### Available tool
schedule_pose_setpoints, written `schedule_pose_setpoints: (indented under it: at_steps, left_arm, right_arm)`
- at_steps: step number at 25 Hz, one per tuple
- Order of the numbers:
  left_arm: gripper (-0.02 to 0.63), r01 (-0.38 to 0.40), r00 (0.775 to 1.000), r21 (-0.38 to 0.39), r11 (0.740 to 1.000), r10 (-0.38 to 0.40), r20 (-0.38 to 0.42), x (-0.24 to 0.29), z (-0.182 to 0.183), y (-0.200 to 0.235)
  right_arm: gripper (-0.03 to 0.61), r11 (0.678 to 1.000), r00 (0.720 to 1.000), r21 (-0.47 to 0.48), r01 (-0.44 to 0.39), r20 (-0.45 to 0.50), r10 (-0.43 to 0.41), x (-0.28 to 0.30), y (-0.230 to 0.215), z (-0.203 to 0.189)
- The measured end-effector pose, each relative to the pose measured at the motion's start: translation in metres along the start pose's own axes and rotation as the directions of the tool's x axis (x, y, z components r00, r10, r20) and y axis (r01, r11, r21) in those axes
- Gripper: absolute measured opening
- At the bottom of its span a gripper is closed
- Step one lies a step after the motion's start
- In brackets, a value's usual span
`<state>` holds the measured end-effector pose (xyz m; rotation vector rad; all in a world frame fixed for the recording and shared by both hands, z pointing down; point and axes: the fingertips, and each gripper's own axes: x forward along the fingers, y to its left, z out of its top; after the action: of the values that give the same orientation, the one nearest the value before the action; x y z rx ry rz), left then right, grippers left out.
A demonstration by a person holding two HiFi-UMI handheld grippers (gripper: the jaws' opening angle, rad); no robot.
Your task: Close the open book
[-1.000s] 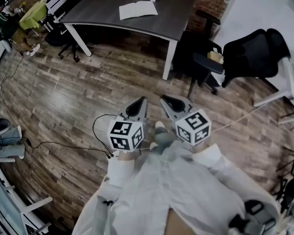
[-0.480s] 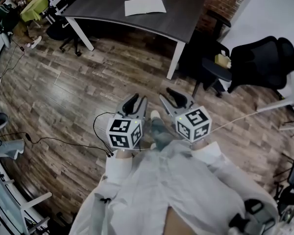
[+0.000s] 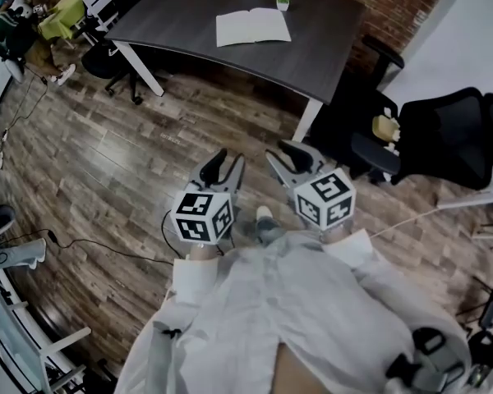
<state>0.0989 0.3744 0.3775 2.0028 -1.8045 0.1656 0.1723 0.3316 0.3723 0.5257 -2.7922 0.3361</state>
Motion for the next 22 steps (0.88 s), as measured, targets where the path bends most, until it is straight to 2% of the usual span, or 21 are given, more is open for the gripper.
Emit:
schedule_pose_setpoints:
  at_steps: [9,16,22]
  left_arm:
    - [0.137,-0.018,0.999,-0.001,1.000,0.018,0.041,0.065,0.047,0.034]
    - [0.137,-0.031,0.999,-0.039,0.999,0.032,0.021,0.085,0.047,0.053]
    - [0.137,-0.006,1.000,-0.057,0.998,0.006,-0.003,0.112,0.048,0.070]
  right_arm:
    - [0.101,1.000,1.000,-0.008,-0.029,0.006,0.029,0.054,-0.061,0.033]
    - [0.101,0.999,0.999,0.045,-0.031,-0.040,0.033,0.074,-0.080,0.022]
    - [0.101,0.997,0.999,0.068,0.024,-0.049,-0.021,0.081,-0.109,0.019]
